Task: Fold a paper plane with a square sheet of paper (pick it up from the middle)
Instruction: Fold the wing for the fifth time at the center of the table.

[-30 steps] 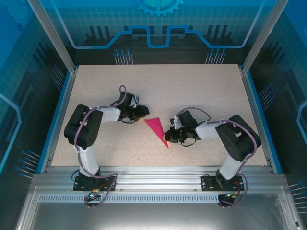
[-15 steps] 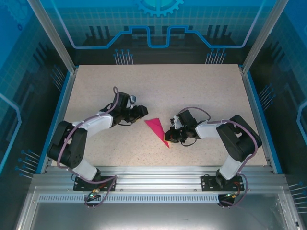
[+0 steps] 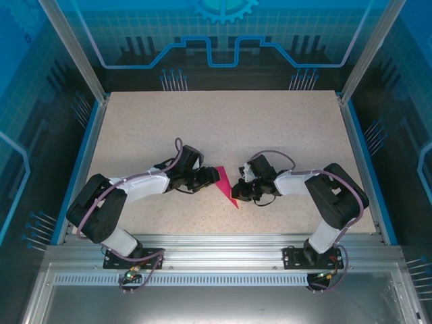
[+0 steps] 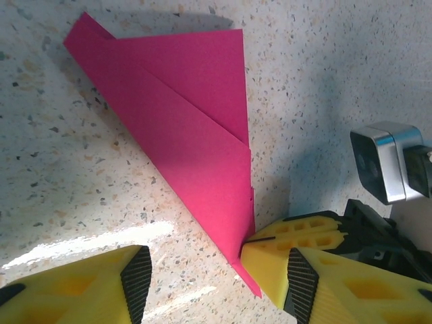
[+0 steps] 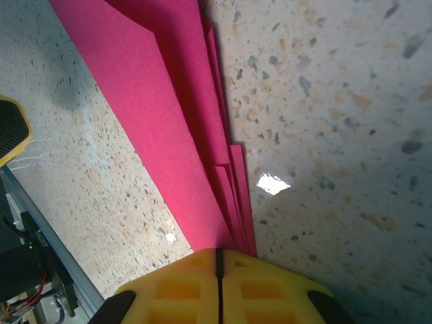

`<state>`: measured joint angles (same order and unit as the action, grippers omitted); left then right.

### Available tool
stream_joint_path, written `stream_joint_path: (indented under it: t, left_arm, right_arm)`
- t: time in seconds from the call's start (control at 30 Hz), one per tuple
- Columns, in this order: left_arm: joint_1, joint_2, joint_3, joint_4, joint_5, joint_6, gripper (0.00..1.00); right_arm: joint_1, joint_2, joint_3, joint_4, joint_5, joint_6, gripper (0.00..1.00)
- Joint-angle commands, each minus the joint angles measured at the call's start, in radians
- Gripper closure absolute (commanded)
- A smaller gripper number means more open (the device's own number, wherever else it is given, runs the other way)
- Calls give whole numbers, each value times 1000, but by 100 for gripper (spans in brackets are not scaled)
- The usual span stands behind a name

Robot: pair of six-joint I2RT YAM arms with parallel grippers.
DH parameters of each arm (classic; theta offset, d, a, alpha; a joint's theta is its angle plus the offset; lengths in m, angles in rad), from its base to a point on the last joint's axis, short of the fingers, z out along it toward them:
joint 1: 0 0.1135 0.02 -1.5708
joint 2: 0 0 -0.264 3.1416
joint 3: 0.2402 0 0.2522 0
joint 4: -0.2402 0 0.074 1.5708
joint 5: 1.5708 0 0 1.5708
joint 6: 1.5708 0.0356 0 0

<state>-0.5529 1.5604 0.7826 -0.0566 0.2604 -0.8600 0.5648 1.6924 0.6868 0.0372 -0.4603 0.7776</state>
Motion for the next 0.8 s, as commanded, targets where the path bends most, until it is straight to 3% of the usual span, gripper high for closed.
stream_joint_path:
  t: [0.0,0.3,0.43,0.53,0.77]
  left_arm:
    - [-14,38,28,-6,-19,-41,40]
    - [-28,95,51,-15,-23,-69,40]
    - [-31,89,58,-20,-11,-67,38]
    - [-40,89,67,-32,-11,-69,36]
    - [-73,118,113,-71,-18,-85,32]
  right_arm:
    - [25,-8,-11,-119,61,-23,93]
    - [30,-153,-47,-89,59,-31,84]
    - [15,-244,-60,-133,128,-41,79]
    - [-15,-265,-73,-160,173,-40,76]
    - [-40,-242,-80,-126,142,-41,70]
